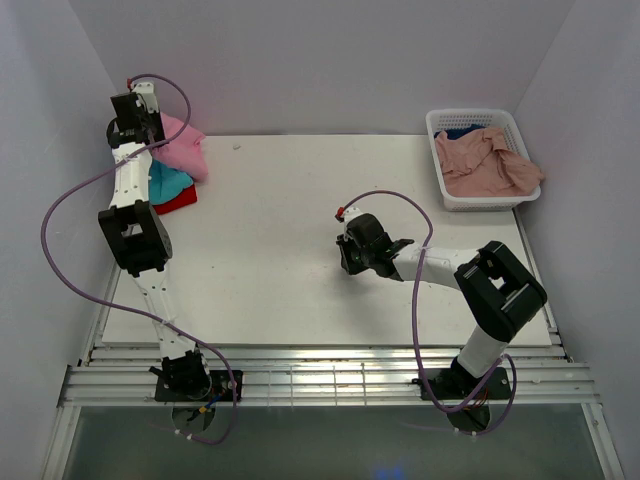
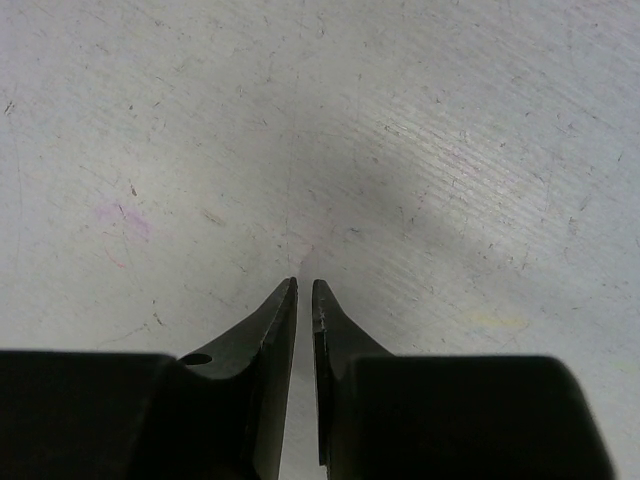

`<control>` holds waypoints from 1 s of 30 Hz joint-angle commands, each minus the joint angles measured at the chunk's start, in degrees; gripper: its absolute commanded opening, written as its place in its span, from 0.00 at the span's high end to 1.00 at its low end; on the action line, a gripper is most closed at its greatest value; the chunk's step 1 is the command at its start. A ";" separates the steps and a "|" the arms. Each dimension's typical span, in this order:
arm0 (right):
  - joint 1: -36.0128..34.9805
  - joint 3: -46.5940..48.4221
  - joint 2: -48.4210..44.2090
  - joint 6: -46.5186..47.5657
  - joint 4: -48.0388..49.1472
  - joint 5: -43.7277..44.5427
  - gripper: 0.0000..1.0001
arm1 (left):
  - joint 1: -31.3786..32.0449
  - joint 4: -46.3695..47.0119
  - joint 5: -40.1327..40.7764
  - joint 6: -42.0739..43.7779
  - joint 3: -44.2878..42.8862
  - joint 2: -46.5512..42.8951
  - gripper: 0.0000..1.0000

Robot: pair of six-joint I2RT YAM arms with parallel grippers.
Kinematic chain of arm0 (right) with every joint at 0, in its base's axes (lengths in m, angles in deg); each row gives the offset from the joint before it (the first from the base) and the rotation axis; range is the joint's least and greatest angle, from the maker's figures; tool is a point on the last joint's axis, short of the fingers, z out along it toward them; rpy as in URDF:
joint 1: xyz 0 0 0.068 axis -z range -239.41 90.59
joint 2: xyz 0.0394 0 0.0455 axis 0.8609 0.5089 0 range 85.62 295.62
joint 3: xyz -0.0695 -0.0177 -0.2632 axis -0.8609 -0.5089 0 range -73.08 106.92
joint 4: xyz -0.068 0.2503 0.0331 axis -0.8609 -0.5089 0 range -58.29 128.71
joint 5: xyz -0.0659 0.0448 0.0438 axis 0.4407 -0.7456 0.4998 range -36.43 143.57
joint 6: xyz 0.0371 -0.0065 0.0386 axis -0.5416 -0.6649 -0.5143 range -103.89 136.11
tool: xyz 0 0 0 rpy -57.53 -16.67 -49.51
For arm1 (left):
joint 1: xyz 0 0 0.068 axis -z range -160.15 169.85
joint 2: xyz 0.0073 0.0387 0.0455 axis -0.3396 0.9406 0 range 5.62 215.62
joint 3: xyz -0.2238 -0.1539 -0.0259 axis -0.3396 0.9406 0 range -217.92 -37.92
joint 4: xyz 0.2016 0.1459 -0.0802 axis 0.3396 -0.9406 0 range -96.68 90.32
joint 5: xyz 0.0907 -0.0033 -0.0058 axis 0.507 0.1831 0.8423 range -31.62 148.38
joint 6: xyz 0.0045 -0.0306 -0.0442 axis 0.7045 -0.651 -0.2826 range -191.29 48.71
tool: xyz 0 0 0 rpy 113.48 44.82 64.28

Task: Fold and stack the t-shirts
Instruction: Neatly place the folded tshirt to the corner

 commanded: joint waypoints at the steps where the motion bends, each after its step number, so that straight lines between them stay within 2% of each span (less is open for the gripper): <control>1: -0.32 0.87 0.17 0.95 2.01 -0.71 0.83 | -1.45 4.08 -0.88 -0.32 0.75 -5.70 0.90; 7: -0.32 1.04 0.69 1.04 2.10 -1.41 0.82 | -3.12 5.13 -5.17 -2.25 -2.06 -5.35 0.89; 11: -0.32 1.31 1.13 0.95 2.18 -2.03 0.82 | -3.21 4.96 -5.19 -2.87 -3.47 -6.05 0.89; 22: -0.32 0.87 0.79 0.87 2.62 -2.56 0.82 | -4.52 9.26 -3.51 -3.05 6.63 -11.06 0.89; 26: -0.32 1.13 1.05 0.69 2.53 -2.91 0.82 | -4.79 8.48 -3.16 -2.87 5.24 -11.07 0.89; 30: -0.41 0.96 1.14 0.69 2.71 -3.17 0.82 | -5.32 9.96 -2.20 -2.96 8.30 -12.11 0.89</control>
